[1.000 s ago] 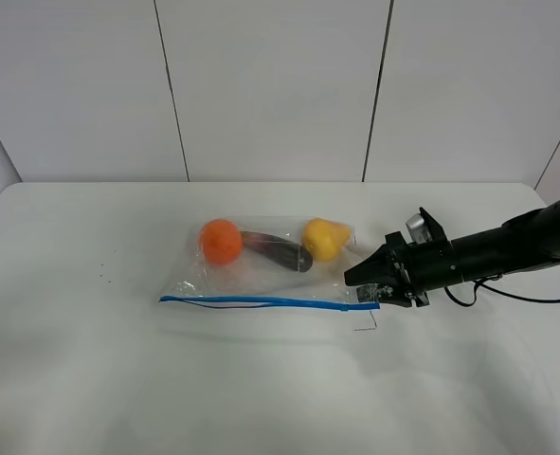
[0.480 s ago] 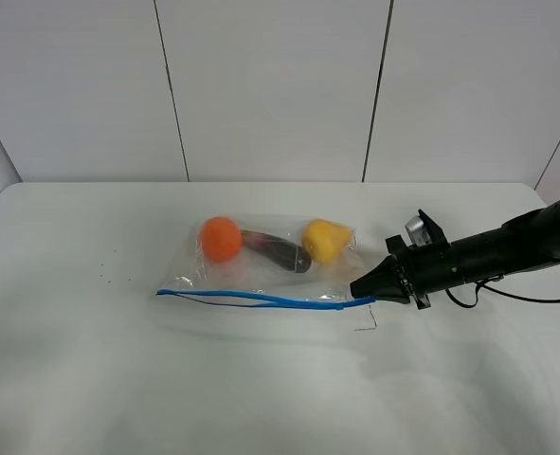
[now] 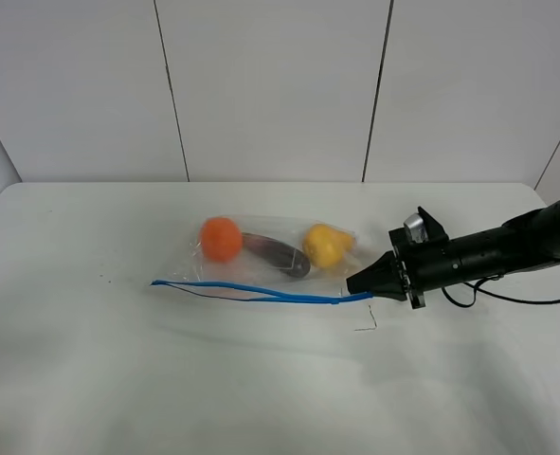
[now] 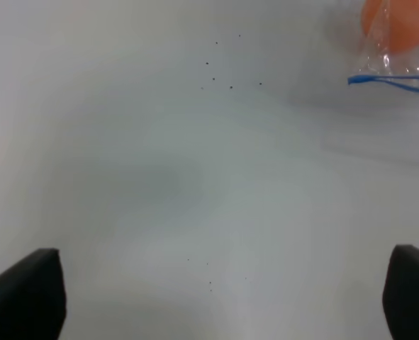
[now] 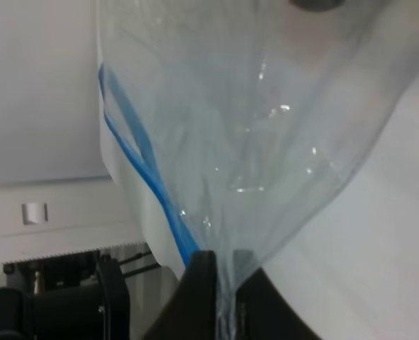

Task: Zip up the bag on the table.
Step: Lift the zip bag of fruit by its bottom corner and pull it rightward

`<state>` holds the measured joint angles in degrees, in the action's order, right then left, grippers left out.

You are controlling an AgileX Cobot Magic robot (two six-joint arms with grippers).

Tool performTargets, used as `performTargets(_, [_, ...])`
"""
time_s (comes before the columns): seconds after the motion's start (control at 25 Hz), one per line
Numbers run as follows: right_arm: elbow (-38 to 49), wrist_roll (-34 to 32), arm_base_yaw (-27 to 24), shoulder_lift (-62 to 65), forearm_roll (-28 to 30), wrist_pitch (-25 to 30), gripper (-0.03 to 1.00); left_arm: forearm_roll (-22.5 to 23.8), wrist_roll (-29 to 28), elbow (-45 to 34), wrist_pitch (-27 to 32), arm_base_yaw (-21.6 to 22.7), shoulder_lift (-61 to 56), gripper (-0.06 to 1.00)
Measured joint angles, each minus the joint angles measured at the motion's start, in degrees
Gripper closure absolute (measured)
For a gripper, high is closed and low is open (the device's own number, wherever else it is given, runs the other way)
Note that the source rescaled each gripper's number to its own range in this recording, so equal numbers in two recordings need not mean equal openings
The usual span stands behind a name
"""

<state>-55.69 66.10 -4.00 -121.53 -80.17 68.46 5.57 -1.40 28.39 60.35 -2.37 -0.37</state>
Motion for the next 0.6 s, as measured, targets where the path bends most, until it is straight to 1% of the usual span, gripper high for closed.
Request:
performTargets(0.24, [0.00,-2.53,0.00,3.22,0.00,0.06,0.97,0.00,0.00,0.00,0.00,0.00,0.00,-0.06])
performTargets(0.36, [0.00,-4.93,0.00,5.56,0.28,0.17,0.97,0.00,0.00,0.00,0.00,0.00,0.00,-0.06])
performTargets(0.6, [0.00,-8.01,0.00,9.02,2.27,0.17,0.97,0.00,0.00,0.00,0.00,0.00,0.00,-0.06])
